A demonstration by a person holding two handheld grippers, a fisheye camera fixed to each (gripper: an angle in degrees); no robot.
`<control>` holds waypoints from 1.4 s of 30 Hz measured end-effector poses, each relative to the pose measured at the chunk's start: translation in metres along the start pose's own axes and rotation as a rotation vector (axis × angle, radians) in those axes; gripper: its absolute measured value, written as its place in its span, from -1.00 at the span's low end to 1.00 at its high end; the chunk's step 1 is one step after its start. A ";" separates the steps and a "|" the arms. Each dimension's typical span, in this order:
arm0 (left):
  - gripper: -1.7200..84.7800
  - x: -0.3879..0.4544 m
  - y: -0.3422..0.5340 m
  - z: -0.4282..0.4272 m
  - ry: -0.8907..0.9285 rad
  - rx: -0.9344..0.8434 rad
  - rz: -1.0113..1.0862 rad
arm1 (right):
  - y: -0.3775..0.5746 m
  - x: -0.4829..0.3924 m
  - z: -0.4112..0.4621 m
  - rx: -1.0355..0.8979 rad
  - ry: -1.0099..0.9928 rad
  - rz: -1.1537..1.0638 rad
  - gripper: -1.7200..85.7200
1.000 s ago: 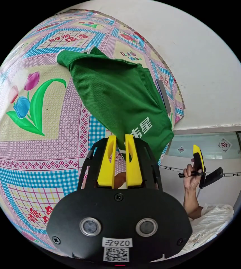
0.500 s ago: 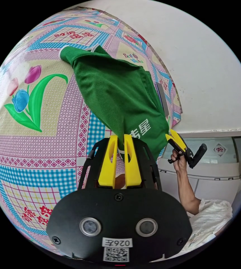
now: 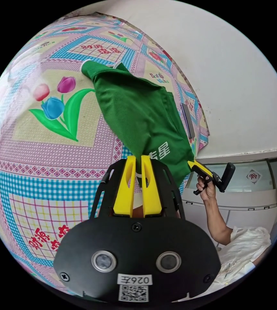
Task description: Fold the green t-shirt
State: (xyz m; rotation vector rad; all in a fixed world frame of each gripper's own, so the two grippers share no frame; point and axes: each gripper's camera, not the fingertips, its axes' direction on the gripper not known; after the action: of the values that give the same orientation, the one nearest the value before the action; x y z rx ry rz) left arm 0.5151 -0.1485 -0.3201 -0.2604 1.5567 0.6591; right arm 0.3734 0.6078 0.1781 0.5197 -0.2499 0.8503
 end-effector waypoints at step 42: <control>-0.78 -0.344 0.555 -0.411 -0.028 0.584 -0.390 | 0.062 -0.295 0.093 -0.096 -0.215 -0.126 -0.79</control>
State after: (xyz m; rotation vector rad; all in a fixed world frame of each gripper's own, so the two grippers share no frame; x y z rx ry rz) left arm -0.0883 -0.0049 0.1385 -0.1056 1.5442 -0.1044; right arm 0.1362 0.4006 0.1568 0.5313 -0.4486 0.6564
